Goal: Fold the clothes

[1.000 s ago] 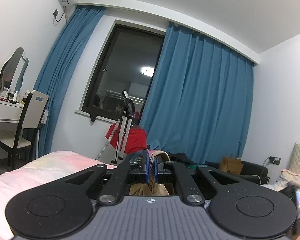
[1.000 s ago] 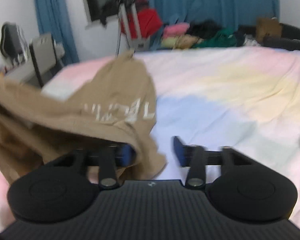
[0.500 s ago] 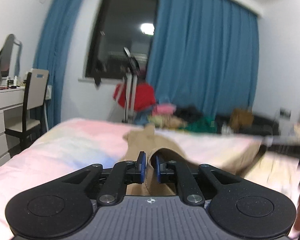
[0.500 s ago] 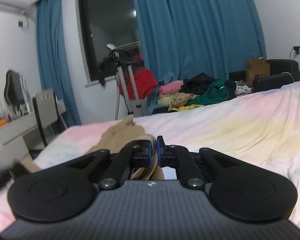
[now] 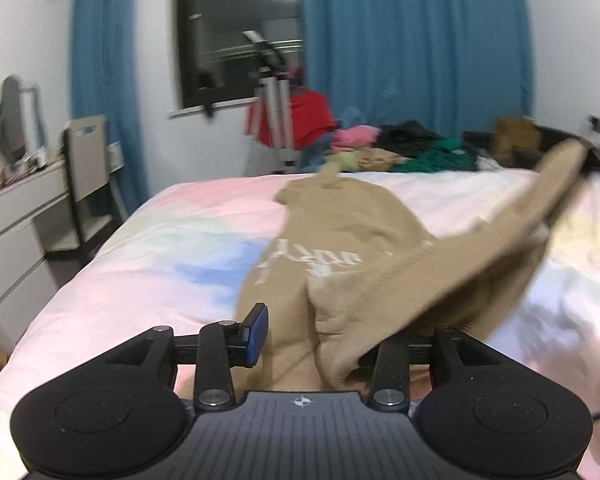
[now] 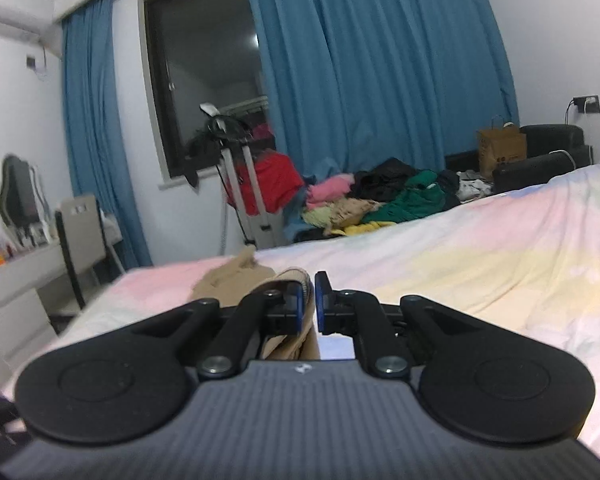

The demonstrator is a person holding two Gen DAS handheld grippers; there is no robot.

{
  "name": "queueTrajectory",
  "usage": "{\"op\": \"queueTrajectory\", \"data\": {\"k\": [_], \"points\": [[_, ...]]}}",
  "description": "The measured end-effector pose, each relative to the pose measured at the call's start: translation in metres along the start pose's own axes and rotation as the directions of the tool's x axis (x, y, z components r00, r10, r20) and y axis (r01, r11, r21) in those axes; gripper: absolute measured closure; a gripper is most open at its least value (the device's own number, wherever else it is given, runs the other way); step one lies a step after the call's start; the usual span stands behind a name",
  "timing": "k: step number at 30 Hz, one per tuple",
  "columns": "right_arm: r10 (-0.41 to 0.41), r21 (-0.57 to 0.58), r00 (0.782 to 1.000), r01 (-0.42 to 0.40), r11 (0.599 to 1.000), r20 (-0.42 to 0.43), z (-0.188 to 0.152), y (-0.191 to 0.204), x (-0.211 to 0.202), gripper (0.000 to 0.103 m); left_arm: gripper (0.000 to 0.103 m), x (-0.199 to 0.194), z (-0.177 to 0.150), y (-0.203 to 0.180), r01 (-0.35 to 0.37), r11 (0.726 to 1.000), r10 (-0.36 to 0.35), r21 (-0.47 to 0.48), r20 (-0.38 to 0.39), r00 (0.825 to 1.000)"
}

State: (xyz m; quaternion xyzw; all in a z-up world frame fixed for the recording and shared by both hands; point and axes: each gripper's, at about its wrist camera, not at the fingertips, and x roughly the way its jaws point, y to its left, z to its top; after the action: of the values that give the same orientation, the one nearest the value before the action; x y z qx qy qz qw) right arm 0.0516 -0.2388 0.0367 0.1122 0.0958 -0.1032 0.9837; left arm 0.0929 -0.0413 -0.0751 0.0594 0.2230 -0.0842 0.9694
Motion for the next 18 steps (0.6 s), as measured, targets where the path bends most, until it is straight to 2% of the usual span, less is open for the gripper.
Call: {"op": "queueTrajectory", "data": {"k": [4, 5, 7, 8, 9, 12, 14, 15, 16, 18], "points": [[-0.032, -0.048, 0.998, 0.029, 0.998, -0.058, -0.009, 0.004, 0.012, 0.092, 0.056, -0.004, 0.014, 0.013, -0.055, 0.996, 0.059, -0.069, 0.059, 0.997], [-0.041, -0.060, 0.996, 0.036, 0.998, -0.085, -0.012, 0.006, 0.017, 0.089, 0.056, -0.007, 0.017, 0.015, -0.067, 0.994, 0.074, -0.080, 0.076, 0.994], [-0.069, -0.096, 0.987, 0.055, 0.994, -0.143, -0.020, 0.008, 0.027, 0.076, 0.056, -0.011, 0.021, 0.019, -0.088, 0.991, 0.100, -0.105, 0.107, 0.989], [-0.079, -0.106, 0.982, 0.061, 0.992, -0.174, -0.025, 0.009, 0.032, 0.062, 0.056, -0.013, 0.023, 0.021, -0.096, 0.988, 0.110, -0.118, 0.120, 0.987], [-0.087, -0.111, 0.975, 0.065, 0.992, -0.206, -0.029, 0.008, 0.037, 0.054, 0.056, -0.014, 0.025, 0.025, -0.103, 0.986, 0.121, -0.134, 0.131, 0.984], [-0.064, -0.100, 0.937, 0.031, 0.994, -0.344, -0.045, 0.008, 0.054, 0.052, 0.056, -0.019, 0.029, 0.032, -0.117, 0.978, 0.144, -0.172, 0.158, 0.977], [-0.029, -0.105, 0.890, -0.021, 0.994, -0.456, -0.059, 0.010, 0.065, 0.052, 0.056, -0.021, 0.031, 0.035, -0.120, 0.975, 0.153, -0.187, 0.171, 0.973], [-0.026, -0.107, 0.875, -0.030, 0.994, -0.483, -0.064, 0.011, 0.068, 0.052, 0.056, -0.022, 0.032, 0.036, -0.120, 0.974, 0.154, -0.191, 0.178, 0.972], [-0.034, -0.110, 0.875, -0.022, 0.994, -0.482, -0.067, 0.012, 0.067, 0.052, 0.055, -0.024, 0.032, 0.036, -0.118, 0.974, 0.155, -0.193, 0.185, 0.971], [-0.059, -0.078, 0.899, 0.028, 0.997, -0.433, -0.062, 0.008, 0.058, 0.052, 0.054, -0.031, 0.031, 0.034, -0.123, 0.974, 0.162, -0.192, 0.202, 0.966]]}}
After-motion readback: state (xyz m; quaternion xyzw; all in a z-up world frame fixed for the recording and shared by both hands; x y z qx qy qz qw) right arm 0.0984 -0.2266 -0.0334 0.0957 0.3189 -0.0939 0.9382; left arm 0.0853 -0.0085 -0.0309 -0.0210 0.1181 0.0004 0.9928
